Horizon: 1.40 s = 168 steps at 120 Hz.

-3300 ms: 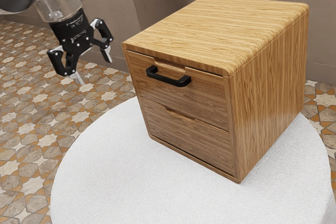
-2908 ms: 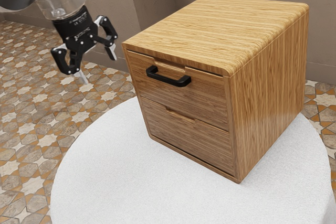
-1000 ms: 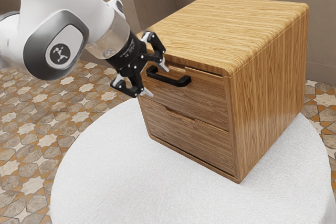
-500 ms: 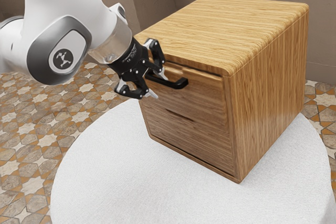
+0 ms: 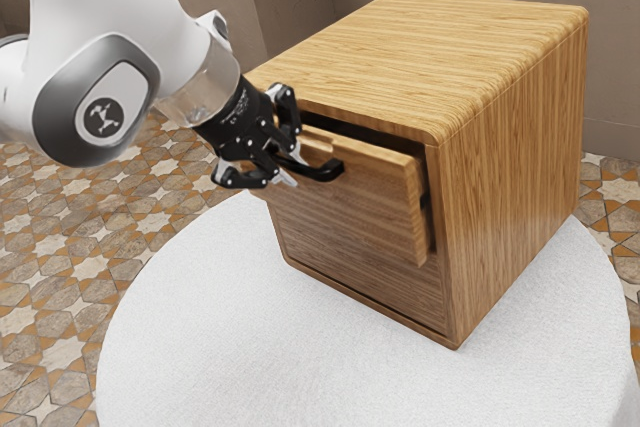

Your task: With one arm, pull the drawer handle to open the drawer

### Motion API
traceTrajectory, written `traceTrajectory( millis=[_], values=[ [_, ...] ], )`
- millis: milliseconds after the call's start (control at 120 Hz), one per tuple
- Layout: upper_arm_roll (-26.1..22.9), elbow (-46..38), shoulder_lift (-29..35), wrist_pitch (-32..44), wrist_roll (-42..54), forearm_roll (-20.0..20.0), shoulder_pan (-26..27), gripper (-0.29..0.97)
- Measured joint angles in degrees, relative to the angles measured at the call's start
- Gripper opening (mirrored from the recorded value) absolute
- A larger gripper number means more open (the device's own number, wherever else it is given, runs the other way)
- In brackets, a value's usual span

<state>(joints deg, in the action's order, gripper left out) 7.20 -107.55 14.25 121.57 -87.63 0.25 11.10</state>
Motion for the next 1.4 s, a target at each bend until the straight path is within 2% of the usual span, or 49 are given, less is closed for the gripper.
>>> traceTrajectory(
  millis=[442,1400],
  values=[
    [-0.08,-3.52,3.86,-0.14,0.04,0.09,0.3,0.0],
    [0.11,-16.91,18.69,-0.34,0.01,0.61,0.24,-0.03]
  ],
)
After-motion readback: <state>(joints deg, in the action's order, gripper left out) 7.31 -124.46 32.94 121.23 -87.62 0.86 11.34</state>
